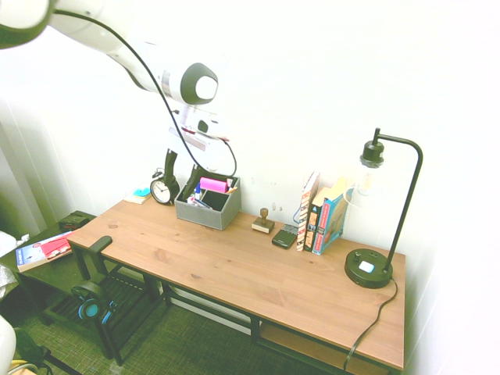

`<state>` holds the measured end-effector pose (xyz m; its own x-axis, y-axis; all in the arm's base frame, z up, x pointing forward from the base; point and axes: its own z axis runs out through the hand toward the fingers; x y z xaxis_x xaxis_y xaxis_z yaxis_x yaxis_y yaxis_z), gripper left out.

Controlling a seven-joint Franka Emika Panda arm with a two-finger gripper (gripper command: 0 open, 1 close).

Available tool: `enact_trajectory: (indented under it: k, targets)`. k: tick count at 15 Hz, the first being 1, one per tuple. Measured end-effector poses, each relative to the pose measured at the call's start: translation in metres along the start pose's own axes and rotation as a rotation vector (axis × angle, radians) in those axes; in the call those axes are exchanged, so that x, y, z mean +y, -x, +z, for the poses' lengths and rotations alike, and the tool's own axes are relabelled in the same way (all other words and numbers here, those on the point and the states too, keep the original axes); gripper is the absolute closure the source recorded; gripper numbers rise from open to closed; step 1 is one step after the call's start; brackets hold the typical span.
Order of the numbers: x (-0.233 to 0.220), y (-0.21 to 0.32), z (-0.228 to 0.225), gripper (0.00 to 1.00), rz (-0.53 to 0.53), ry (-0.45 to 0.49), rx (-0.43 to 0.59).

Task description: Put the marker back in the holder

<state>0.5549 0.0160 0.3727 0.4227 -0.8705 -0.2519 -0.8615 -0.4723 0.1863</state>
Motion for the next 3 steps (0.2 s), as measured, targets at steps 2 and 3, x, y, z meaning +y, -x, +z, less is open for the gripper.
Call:
enact_trajectory:
  k: [2, 3]
  targets:
    - [0.024, 0.031, -0.009, 0.0, -0.07, 0.017, 0.108]
    - [0.038, 0.046, -0.015, 0.0, -0.104, 0.025, 0.162]
